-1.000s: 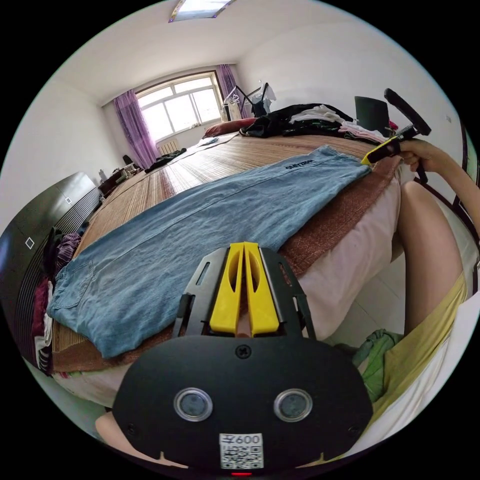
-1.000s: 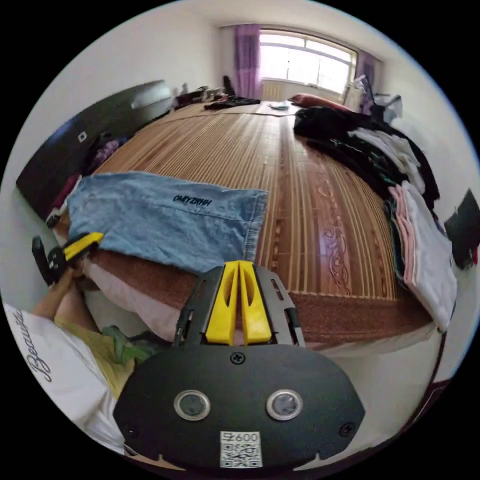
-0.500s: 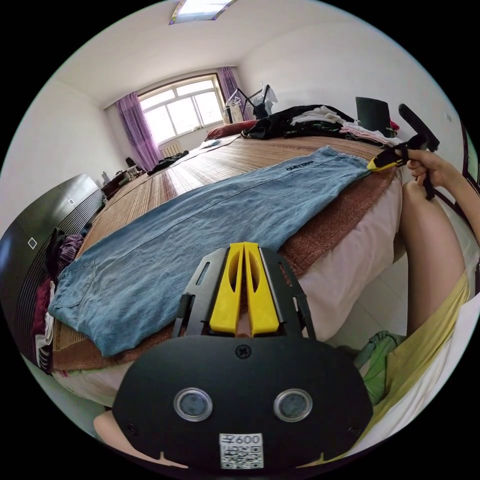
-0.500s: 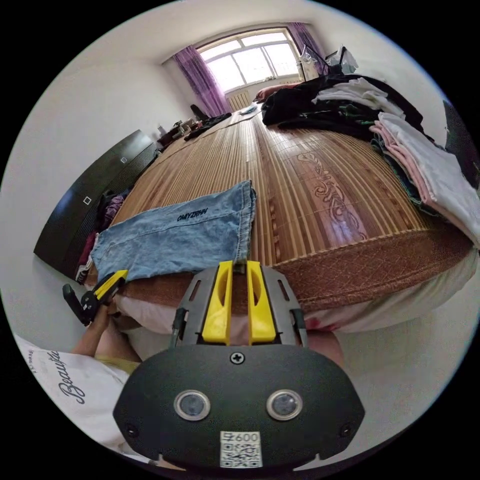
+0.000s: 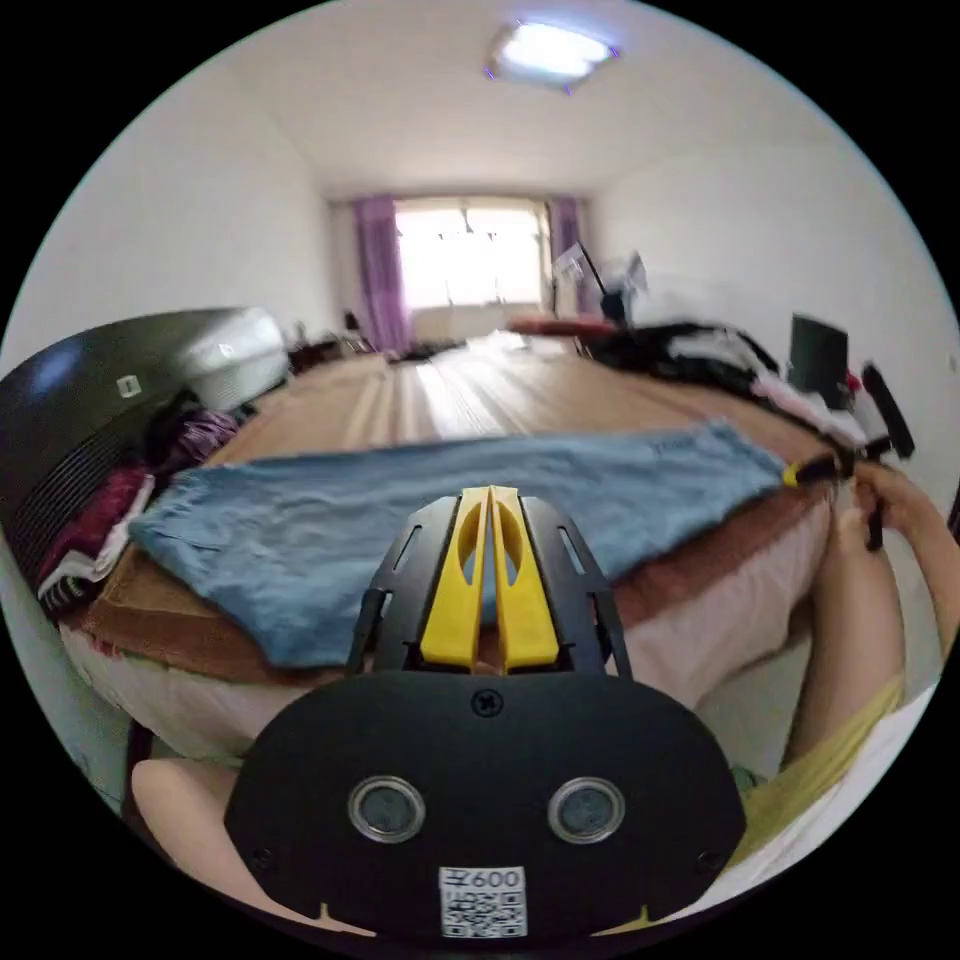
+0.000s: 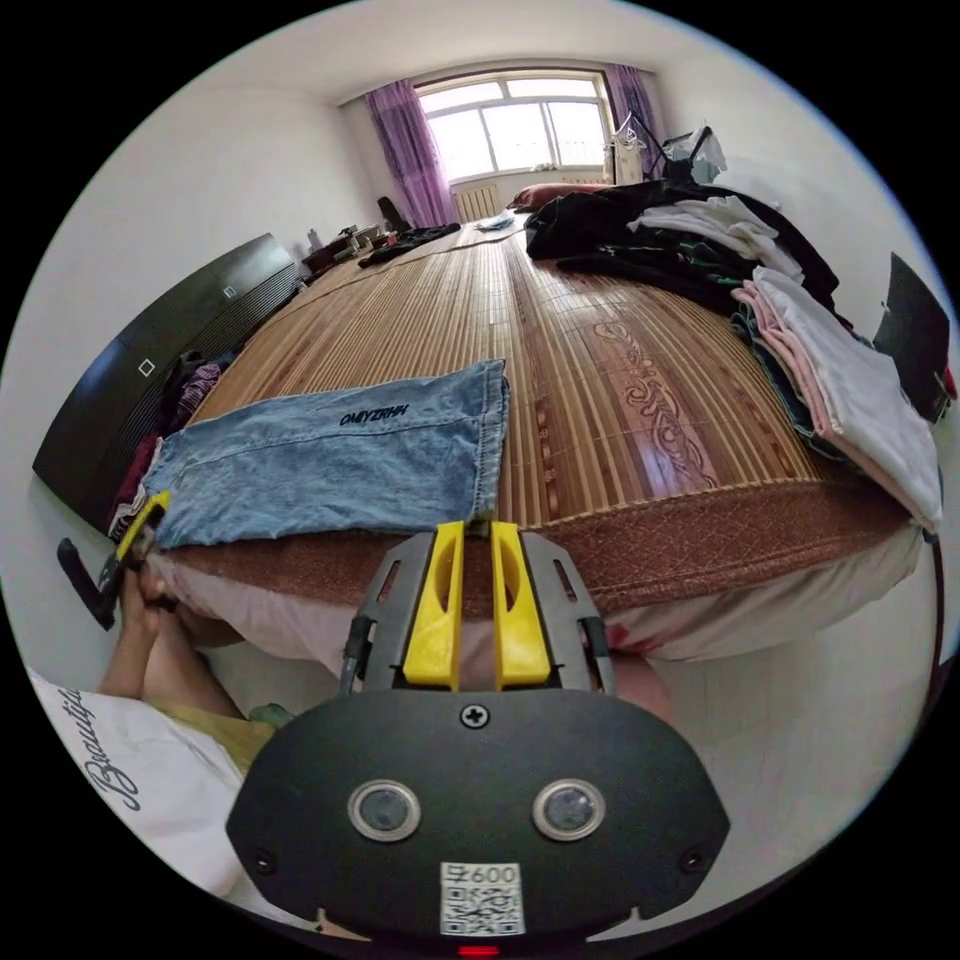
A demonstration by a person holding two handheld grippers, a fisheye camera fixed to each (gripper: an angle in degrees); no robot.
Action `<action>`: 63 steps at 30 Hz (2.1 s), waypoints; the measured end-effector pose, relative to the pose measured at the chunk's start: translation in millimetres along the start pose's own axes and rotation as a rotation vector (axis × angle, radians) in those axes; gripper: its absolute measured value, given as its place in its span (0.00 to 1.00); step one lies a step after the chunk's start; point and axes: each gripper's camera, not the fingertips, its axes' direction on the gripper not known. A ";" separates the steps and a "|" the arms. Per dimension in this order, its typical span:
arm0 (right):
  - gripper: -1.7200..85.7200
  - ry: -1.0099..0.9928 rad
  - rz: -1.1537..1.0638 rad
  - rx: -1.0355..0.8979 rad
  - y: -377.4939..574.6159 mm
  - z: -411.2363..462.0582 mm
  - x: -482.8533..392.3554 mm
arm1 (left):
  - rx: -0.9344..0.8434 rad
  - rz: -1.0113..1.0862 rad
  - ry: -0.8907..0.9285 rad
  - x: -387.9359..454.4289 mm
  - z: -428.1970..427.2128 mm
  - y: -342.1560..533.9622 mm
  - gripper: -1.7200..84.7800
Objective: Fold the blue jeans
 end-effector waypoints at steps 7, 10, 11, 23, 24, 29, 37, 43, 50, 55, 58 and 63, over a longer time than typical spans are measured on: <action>0.02 0.001 0.010 0.066 18.9 2.7 13.5 | -0.187 -0.114 -0.380 -191.3 105.8 -193.9 0.13; 0.02 0.043 0.049 0.057 31.5 10.3 21.3 | -0.370 -0.222 -0.411 -274.7 173.1 -254.2 0.17; 0.02 0.038 0.060 0.030 35.1 19.4 24.0 | -0.449 -0.277 -0.399 -298.5 201.0 -271.1 0.18; 0.01 0.351 -0.155 -0.094 61.7 112.9 3.7 | -0.740 -0.178 -0.329 -218.5 343.5 -444.2 0.10; 0.01 0.370 -0.174 -0.100 64.2 118.2 2.3 | -0.743 -0.167 -0.328 -212.6 343.5 -455.5 0.10; 0.01 0.504 -0.245 -0.134 87.7 158.6 15.1 | -0.720 -0.191 -0.304 -188.0 305.3 -545.1 0.09; 0.01 0.464 -0.213 -0.051 142.9 188.7 49.0 | -0.666 -0.556 -0.338 -203.7 239.6 -637.0 0.22; 0.01 0.584 -0.292 -0.048 189.9 231.7 54.4 | -0.319 -0.813 -0.323 -158.8 143.8 -692.8 0.18; 0.01 0.508 -0.214 -0.010 235.7 246.5 95.7 | -0.518 -0.203 0.259 9.4 165.6 -794.6 0.05; 0.01 0.263 -0.180 0.299 282.1 235.9 80.3 | -0.615 -0.220 0.168 17.9 173.8 -813.2 0.04; 0.01 0.247 -0.192 0.117 299.4 285.4 87.2 | -0.599 -0.229 0.078 9.2 151.6 -845.3 0.04; 0.01 0.350 -0.223 0.183 359.4 316.3 96.6 | -0.463 -0.511 -0.154 -69.3 93.5 -878.0 0.08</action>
